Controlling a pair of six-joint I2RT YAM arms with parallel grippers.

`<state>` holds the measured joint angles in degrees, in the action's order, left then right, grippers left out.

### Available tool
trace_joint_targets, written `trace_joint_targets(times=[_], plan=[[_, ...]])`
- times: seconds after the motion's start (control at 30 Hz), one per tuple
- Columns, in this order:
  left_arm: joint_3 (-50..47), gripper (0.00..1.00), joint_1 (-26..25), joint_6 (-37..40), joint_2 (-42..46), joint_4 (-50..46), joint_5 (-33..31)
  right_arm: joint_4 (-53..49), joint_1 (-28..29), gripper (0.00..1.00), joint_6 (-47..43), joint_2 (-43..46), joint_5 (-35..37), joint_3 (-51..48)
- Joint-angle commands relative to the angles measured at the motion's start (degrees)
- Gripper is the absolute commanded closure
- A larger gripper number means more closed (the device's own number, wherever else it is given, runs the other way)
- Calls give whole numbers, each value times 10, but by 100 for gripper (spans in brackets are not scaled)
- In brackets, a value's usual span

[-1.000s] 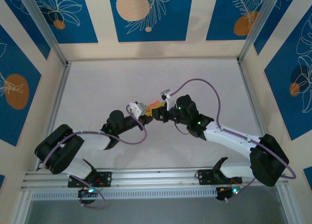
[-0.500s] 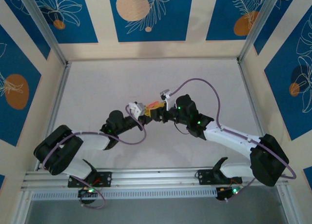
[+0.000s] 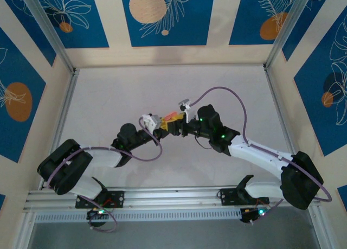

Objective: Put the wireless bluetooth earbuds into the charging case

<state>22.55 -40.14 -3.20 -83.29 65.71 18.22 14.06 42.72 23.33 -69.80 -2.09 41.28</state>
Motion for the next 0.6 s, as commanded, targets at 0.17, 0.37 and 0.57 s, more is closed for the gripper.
trace_joint_targets(times=[0.17, 0.37, 0.57], plan=[[-2, 78, -8, -5, 20, 96, 54, -17, -19, 47, 14, 13, 6, 14], [-4, 79, -8, -8, 13, 106, 51, -18, -24, 46, 15, 27, -5, 19], [-7, 78, -8, -4, 8, 110, 45, -21, -28, 45, 18, 50, -20, 26]])
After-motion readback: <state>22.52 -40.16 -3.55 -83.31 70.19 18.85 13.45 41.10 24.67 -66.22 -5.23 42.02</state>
